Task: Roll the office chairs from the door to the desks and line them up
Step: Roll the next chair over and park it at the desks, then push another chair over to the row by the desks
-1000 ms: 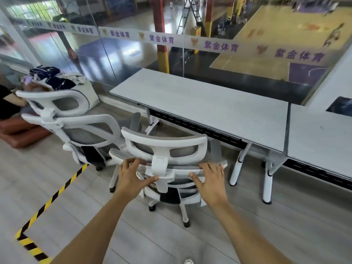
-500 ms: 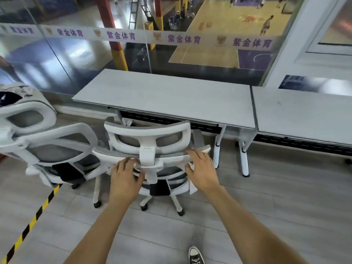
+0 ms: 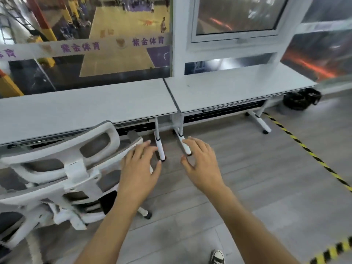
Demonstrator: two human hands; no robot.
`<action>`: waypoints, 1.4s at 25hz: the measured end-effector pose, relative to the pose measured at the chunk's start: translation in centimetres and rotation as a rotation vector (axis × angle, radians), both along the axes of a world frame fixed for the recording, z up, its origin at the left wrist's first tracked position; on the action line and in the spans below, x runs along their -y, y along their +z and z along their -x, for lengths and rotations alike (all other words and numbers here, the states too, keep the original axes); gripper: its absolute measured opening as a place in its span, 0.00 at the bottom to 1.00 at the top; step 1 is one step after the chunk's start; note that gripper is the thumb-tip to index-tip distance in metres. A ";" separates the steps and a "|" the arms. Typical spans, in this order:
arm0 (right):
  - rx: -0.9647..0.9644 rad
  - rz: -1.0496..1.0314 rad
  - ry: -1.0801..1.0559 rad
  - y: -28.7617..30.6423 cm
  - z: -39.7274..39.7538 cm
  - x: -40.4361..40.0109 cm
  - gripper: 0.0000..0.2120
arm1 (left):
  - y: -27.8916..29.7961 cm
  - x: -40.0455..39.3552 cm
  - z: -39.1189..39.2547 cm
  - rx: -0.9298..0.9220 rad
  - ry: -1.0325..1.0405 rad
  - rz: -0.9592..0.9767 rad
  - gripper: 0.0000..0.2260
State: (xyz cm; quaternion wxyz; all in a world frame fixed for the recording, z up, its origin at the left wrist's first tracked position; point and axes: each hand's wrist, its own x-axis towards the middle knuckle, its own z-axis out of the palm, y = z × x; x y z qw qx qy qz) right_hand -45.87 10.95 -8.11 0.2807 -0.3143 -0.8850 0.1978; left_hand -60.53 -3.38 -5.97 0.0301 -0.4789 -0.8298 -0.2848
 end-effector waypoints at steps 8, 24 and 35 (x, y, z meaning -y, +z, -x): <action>-0.043 -0.040 -0.373 1.9 -20.3 -8.6 0.22 | 1.0 -15.7 -15.9 -0.143 -0.425 0.008 0.17; -0.075 -0.001 -0.849 1.7 -62.8 -31.2 0.20 | 1.1 -46.4 -57.0 -0.120 -0.886 -0.009 0.17; -0.001 0.022 -1.074 1.7 -84.2 -56.2 0.20 | 0.9 -76.0 -80.5 -0.125 -1.146 -0.053 0.14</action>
